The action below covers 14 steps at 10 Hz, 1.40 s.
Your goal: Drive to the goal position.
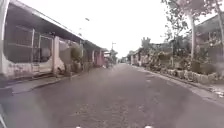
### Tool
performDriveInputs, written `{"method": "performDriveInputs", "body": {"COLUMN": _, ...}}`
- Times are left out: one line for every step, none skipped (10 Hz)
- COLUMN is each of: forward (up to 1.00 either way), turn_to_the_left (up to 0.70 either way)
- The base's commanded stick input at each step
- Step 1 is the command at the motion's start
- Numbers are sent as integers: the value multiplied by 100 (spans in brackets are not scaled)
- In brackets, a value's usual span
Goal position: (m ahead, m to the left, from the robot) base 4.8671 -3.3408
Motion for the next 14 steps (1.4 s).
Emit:
{"method": "performDriveInputs", "body": {"forward": 70, "turn_to_the_left": 0}}
{"method": "performDriveInputs", "body": {"forward": 70, "turn_to_the_left": 0}}
{"method": "performDriveInputs", "body": {"forward": 70, "turn_to_the_left": 0}}
{"method": "performDriveInputs", "body": {"forward": 70, "turn_to_the_left": 0}}
{"method": "performDriveInputs", "body": {"forward": 70, "turn_to_the_left": 0}}
{"method": "performDriveInputs", "body": {"forward": 70, "turn_to_the_left": 0}}
{"method": "performDriveInputs", "body": {"forward": 70, "turn_to_the_left": 0}}
{"method": "performDriveInputs", "body": {"forward": 70, "turn_to_the_left": 0}}
{"method": "performDriveInputs", "body": {"forward": 70, "turn_to_the_left": 0}}
{"method": "performDriveInputs", "body": {"forward": 70, "turn_to_the_left": 0}}
{"method": "performDriveInputs", "body": {"forward": 70, "turn_to_the_left": 0}}
{"method": "performDriveInputs", "body": {"forward": 70, "turn_to_the_left": 0}}
{"method": "performDriveInputs", "body": {"forward": 70, "turn_to_the_left": 0}}
{"method": "performDriveInputs", "body": {"forward": 70, "turn_to_the_left": 0}}
